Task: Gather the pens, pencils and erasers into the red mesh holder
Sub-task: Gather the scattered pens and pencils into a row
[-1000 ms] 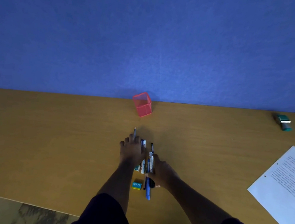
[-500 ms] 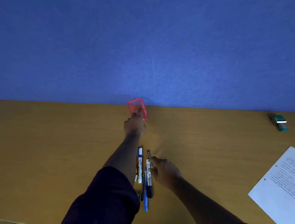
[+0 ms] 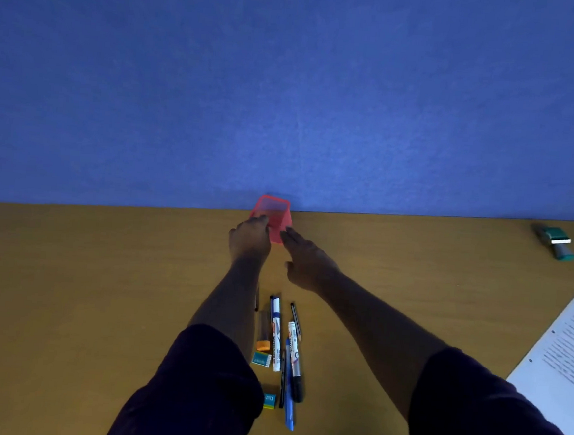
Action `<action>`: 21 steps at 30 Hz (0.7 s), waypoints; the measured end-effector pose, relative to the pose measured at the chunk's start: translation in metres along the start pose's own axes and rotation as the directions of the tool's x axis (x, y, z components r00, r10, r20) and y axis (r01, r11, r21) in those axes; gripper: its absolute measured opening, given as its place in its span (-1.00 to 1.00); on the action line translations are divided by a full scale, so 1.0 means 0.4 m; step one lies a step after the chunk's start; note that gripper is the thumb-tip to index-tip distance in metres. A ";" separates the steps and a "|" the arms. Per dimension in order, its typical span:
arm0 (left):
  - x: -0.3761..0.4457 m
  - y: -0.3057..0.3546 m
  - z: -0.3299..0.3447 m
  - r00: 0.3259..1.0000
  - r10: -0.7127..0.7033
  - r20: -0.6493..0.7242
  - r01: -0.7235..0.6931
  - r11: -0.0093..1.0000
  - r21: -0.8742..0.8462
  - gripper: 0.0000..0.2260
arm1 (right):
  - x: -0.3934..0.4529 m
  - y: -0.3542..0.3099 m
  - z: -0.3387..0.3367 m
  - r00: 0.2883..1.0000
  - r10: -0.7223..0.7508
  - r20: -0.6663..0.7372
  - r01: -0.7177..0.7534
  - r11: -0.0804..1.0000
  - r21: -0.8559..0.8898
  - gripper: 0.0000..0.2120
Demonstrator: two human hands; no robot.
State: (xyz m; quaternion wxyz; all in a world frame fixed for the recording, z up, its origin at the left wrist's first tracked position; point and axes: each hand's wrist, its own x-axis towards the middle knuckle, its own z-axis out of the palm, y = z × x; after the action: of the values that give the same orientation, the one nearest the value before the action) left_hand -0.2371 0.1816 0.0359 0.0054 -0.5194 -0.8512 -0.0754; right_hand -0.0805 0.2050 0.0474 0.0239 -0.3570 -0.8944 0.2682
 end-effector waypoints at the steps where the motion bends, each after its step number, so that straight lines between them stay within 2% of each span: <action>1: 0.004 0.000 0.000 1.000 0.003 0.006 -0.003 1.000 0.009 -0.84 | 0.014 -0.003 -0.002 1.000 0.006 0.010 -0.006 1.000 -0.011 -0.24; 8: -0.010 0.015 0.002 0.999 0.042 0.001 -0.042 0.995 0.089 -0.86 | 0.054 -0.028 0.003 0.999 0.012 0.047 -0.013 1.000 0.021 -0.20; 14: -0.024 0.023 -0.007 0.999 0.043 -0.011 -0.044 0.999 -0.019 -0.85 | 0.040 -0.024 -0.009 0.999 -0.015 0.040 0.015 1.000 -0.006 -0.23; 16: -0.039 0.025 -0.011 0.997 0.058 -0.055 -0.062 0.995 -0.072 -0.79 | 0.025 -0.023 -0.015 0.998 -0.057 -0.019 0.055 0.997 -0.051 -0.30; 21: -0.109 0.046 -0.011 0.983 0.091 -0.162 -0.107 0.990 -0.093 -0.69 | -0.041 -0.006 -0.004 0.956 -0.123 -0.266 0.101 0.991 -0.093 -0.57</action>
State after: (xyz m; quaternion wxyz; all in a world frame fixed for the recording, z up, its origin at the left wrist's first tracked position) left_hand -0.2011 0.1507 0.0389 0.0500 -0.5533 -0.8162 -0.1587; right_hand -0.0694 0.1936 0.0525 0.1473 -0.3399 -0.9113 0.1797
